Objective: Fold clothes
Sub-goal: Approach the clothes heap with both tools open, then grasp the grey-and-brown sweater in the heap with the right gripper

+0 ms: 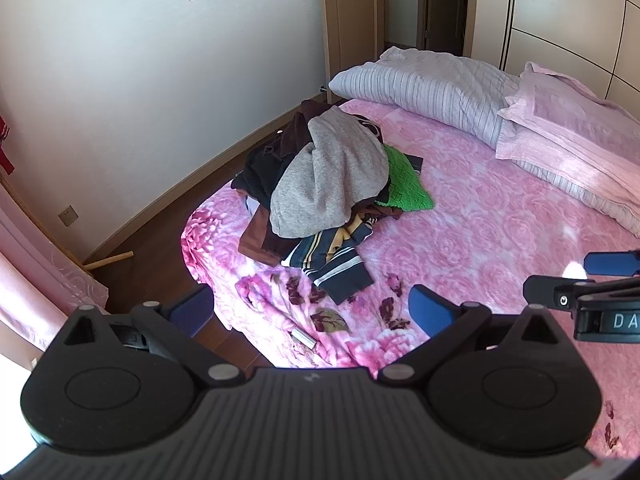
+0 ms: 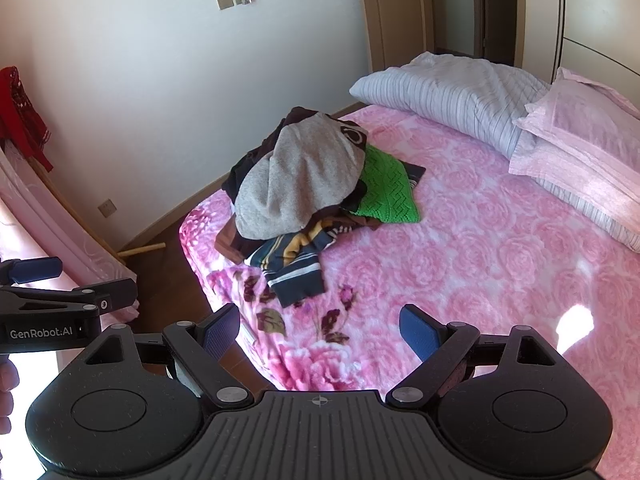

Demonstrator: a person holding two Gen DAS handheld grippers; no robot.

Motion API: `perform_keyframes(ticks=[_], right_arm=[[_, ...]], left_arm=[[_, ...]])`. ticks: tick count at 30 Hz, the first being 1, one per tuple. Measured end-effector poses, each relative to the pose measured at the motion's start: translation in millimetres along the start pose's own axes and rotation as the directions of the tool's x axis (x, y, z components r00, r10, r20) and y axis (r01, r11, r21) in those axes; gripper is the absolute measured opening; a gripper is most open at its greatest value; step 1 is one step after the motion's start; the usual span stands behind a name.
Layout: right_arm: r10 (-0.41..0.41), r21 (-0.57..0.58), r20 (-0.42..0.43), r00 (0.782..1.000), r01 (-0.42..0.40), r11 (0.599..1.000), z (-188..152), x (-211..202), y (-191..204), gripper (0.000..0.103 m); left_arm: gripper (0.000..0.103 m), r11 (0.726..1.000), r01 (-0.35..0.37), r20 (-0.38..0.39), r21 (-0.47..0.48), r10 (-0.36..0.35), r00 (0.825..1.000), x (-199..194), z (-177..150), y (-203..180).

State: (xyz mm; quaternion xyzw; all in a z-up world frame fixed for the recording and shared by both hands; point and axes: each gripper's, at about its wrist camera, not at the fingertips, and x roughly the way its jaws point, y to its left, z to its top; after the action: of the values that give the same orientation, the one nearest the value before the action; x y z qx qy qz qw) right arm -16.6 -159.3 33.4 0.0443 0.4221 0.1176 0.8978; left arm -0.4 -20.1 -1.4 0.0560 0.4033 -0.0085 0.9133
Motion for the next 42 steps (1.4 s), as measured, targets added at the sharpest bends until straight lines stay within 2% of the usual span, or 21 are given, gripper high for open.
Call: perform_keyframes(ticks=[26, 33, 38, 42], right_arm=[[0.021, -0.015, -0.005, 1.000, -0.021, 1.000, -7, -15, -28, 0.085], [0.036, -0.016, -0.014, 0.999, -0.036, 0.999, -7, -15, -37, 0.085], [0.044, -0.008, -0.032, 0.998, -0.045, 0.999, -3, -7, -43, 0.084], [0.045, 0.054, -0.083, 0.995, -0.041, 0.998, 7, 12, -51, 0.084]], left_arm=[[0.102, 1.000, 0.007, 0.001, 0.007, -0.007, 1.000, -7, -2, -28], [0.102, 1.000, 0.019, -0.024, -0.004, -0.019, 1.000, -6, -6, -37], [0.102, 1.000, 0.025, -0.042, -0.017, -0.026, 0.999, 2, -4, -37], [0.102, 0.998, 0.052, -0.058, -0.031, -0.054, 0.997, 14, 4, -33]])
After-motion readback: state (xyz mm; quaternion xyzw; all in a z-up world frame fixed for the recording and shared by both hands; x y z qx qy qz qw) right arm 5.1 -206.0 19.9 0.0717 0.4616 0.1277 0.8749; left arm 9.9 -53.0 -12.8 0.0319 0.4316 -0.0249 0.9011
